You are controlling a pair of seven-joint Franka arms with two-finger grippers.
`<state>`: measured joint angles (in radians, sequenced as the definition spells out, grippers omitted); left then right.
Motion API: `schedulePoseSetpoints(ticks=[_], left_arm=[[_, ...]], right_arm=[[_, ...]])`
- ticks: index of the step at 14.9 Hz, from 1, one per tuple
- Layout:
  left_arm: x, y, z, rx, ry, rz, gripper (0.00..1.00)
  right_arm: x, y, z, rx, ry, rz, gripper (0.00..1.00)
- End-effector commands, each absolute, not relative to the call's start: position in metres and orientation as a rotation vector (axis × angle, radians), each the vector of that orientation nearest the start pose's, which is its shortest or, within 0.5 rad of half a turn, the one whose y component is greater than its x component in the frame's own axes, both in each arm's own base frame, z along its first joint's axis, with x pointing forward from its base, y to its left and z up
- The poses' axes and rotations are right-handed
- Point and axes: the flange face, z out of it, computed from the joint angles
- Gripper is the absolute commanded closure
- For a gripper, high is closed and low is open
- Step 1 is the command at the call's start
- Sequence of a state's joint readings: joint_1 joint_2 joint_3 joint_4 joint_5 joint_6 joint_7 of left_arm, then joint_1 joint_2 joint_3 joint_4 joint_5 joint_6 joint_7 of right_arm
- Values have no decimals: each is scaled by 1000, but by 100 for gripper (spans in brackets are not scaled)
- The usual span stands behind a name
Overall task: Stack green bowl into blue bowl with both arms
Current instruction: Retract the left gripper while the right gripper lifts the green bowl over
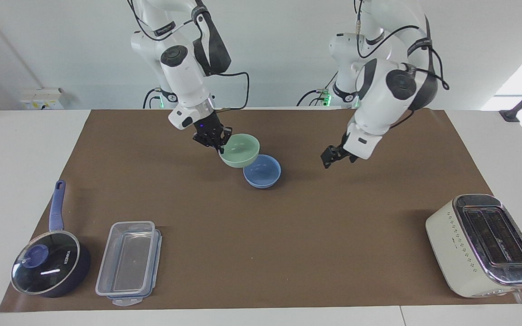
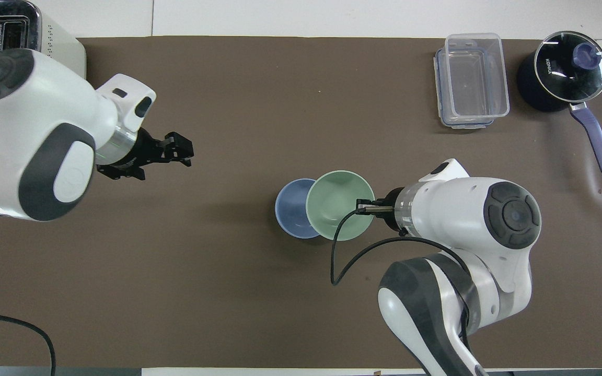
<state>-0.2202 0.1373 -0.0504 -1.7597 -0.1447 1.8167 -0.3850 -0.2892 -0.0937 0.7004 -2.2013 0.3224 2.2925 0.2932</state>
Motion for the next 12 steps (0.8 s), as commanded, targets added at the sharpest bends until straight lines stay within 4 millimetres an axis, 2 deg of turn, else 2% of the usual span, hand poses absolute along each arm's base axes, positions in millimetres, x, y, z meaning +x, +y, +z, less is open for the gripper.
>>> schedulePoseSetpoints(ticks=[1, 2, 4, 5, 6, 8, 11, 12], left_arm=[[573, -106, 496, -3204, -81, 219, 0], [569, -84, 505, -3193, -11, 225, 0], [563, -52, 528, -3146, 150, 248, 0], [561, -48, 544, -3131, 158, 270, 0], [560, -45, 560, -3129, 161, 289, 0], [555, -44, 586, -3122, 159, 322, 0], [546, -45, 600, -3121, 169, 344, 0], [545, -45, 599, -3125, 175, 340, 0]], right_arm=[[517, 244, 425, -2876, 67, -113, 100], [522, 259, 423, -2883, 60, -108, 100], [530, 267, 417, -2920, 39, -127, 100], [532, 278, 411, -2925, -3, -121, 100], [529, 296, 404, -2932, -73, -105, 100], [529, 302, 393, -2964, -138, -100, 100], [516, 310, 381, -2994, -173, -23, 100], [517, 304, 380, -3006, -165, 5, 100]])
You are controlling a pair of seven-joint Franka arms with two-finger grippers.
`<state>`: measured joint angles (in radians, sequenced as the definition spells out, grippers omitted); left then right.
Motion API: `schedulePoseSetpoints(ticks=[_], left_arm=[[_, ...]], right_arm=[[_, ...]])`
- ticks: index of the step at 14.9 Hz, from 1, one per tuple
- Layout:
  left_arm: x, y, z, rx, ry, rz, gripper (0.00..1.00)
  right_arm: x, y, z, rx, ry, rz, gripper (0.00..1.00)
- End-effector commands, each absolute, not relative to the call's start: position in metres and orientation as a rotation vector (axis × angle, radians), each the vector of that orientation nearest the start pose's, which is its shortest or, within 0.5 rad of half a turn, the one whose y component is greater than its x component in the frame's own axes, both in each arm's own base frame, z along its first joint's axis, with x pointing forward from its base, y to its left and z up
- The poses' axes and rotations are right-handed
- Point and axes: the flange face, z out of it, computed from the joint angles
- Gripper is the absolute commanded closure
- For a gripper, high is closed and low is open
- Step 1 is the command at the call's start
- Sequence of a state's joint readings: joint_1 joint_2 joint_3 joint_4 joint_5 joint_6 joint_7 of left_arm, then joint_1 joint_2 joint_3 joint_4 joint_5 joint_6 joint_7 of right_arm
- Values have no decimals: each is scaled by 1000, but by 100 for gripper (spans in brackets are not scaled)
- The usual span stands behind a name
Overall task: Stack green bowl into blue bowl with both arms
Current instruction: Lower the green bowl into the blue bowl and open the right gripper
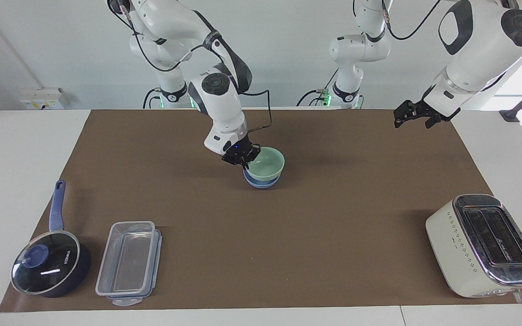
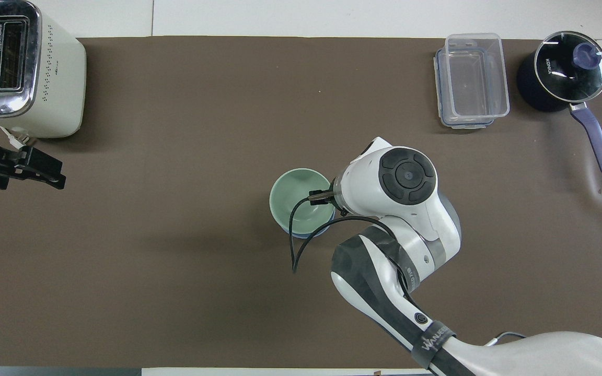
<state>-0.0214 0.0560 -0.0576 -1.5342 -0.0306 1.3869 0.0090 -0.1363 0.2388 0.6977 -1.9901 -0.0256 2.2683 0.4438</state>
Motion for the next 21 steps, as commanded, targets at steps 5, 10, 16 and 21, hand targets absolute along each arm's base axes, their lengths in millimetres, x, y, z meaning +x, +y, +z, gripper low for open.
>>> schedulePoseSetpoints(ticks=[5, 10, 16, 21], left_arm=[[526, -46, 596, -3126, 216, 270, 0], [531, -50, 615, -3097, 238, 200, 0], [528, -48, 615, -3098, 231, 221, 0], [535, -47, 621, -3112, 223, 153, 0]], right_arm=[[512, 303, 371, -3041, -214, 32, 100], [516, 303, 364, -3047, -230, 21, 100], [518, 309, 358, -3017, -232, -12, 100], [518, 309, 358, -3017, -232, -12, 100]])
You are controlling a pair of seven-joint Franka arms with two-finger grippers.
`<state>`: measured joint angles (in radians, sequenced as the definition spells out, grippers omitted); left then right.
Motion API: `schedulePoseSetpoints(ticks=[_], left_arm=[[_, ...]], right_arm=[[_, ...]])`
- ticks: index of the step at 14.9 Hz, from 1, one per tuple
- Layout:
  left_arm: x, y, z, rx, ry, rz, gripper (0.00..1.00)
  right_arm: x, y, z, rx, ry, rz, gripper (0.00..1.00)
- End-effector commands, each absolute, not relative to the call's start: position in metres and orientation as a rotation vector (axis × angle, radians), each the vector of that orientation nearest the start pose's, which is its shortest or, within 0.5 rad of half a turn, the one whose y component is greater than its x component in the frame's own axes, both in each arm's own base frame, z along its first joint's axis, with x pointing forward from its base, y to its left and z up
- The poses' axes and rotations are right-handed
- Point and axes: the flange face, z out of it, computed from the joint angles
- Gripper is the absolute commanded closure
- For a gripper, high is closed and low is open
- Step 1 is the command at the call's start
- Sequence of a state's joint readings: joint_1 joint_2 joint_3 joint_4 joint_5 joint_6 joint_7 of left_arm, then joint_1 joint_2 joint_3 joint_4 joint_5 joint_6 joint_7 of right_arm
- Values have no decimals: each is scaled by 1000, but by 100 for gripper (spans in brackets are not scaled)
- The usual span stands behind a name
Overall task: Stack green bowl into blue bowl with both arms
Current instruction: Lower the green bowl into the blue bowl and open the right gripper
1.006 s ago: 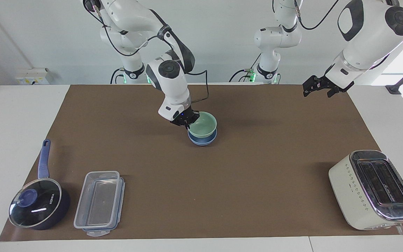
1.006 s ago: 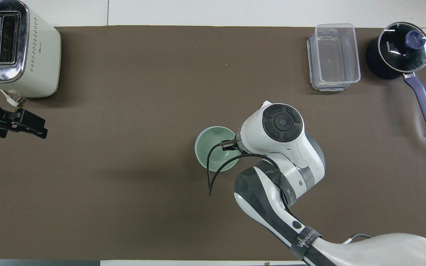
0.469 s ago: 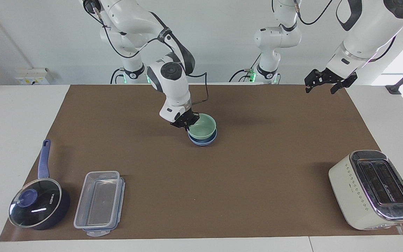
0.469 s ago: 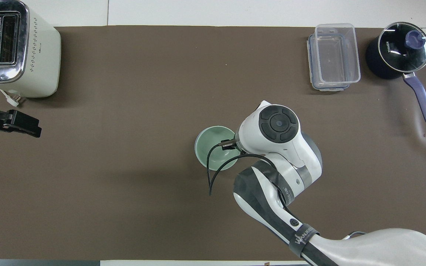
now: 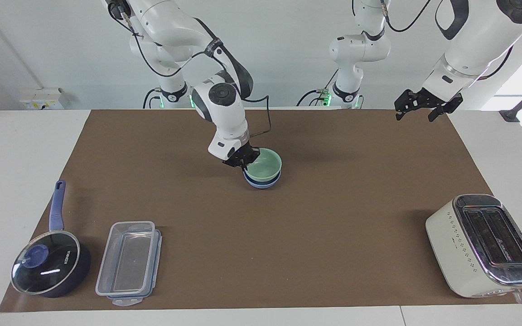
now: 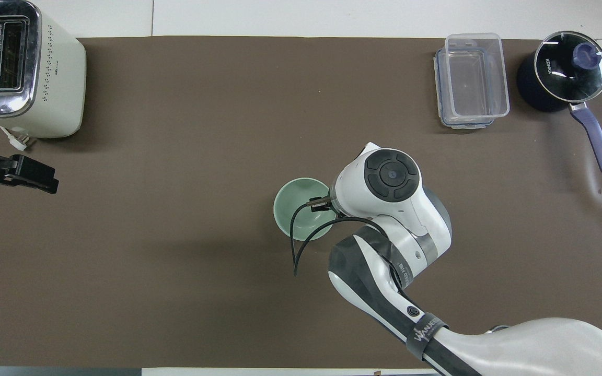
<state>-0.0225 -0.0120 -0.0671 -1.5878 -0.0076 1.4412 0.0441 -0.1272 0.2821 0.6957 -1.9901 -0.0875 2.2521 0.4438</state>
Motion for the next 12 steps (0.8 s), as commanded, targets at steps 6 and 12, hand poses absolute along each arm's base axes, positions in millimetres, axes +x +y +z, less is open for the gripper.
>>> schedulePoseSetpoints(ticks=[6, 12], left_arm=[[535, -50, 621, -3105, 234, 145, 0], [533, -51, 621, -3105, 227, 145, 0]], right_arm=[[523, 299, 374, -3031, -225, -54, 0], [541, 231, 446, -3100, -28, -251, 0]])
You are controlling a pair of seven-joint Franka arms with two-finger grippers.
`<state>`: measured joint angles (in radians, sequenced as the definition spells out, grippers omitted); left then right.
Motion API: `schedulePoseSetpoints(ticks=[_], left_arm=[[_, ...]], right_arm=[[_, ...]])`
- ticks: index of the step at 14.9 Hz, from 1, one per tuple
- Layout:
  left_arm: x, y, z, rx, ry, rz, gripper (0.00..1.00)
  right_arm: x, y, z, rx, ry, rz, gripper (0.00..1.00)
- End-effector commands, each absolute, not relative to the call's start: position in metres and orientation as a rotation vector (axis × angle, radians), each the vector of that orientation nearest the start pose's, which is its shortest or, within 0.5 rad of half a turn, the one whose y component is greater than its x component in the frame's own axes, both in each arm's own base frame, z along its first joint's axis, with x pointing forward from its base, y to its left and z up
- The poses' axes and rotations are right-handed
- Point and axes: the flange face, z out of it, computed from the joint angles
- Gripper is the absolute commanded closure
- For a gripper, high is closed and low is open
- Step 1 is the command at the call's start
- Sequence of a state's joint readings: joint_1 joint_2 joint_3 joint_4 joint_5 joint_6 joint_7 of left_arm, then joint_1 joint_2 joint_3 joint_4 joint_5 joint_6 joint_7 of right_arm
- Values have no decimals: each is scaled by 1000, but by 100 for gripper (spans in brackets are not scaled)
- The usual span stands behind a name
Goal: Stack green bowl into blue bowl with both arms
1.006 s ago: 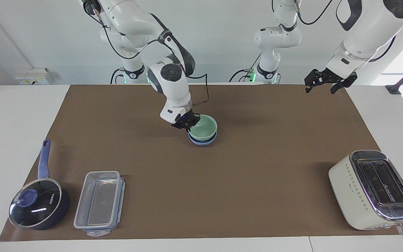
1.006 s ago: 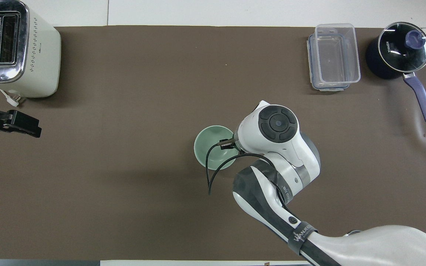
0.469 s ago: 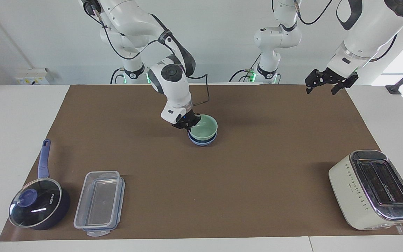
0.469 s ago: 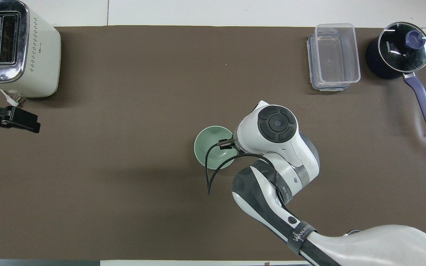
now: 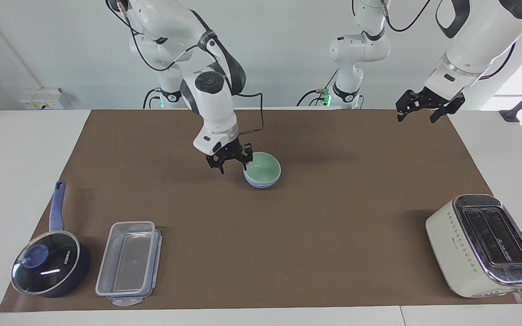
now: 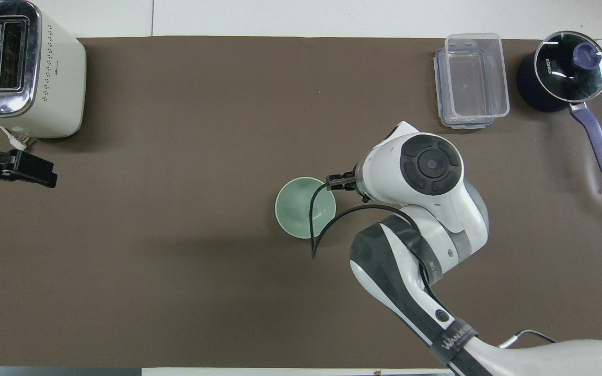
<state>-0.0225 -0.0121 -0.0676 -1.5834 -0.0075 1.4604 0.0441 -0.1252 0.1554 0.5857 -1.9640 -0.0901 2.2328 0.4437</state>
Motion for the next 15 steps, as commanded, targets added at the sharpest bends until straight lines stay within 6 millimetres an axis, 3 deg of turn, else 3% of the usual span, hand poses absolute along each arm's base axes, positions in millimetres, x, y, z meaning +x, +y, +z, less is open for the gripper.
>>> schedulePoseSetpoints(ticks=[1, 4, 7, 8, 11, 15], left_arm=[[533, -51, 621, -3104, 227, 145, 0], [532, -51, 621, -3104, 227, 145, 0], [532, -51, 620, -3104, 229, 152, 0], [532, -51, 620, -3104, 229, 152, 0], [532, -50, 621, -3104, 225, 150, 0], [532, -49, 620, -3104, 220, 154, 0]], right_arm=[[543, 220, 457, -3105, 4, -287, 0], [549, 175, 481, -3143, 43, -296, 0], [547, 116, 505, -3157, 30, -244, 0], [547, 85, 511, -3166, 46, -214, 0], [549, 30, 537, -3183, 59, -136, 0], [550, -9, 572, -3176, 170, -33, 0]])
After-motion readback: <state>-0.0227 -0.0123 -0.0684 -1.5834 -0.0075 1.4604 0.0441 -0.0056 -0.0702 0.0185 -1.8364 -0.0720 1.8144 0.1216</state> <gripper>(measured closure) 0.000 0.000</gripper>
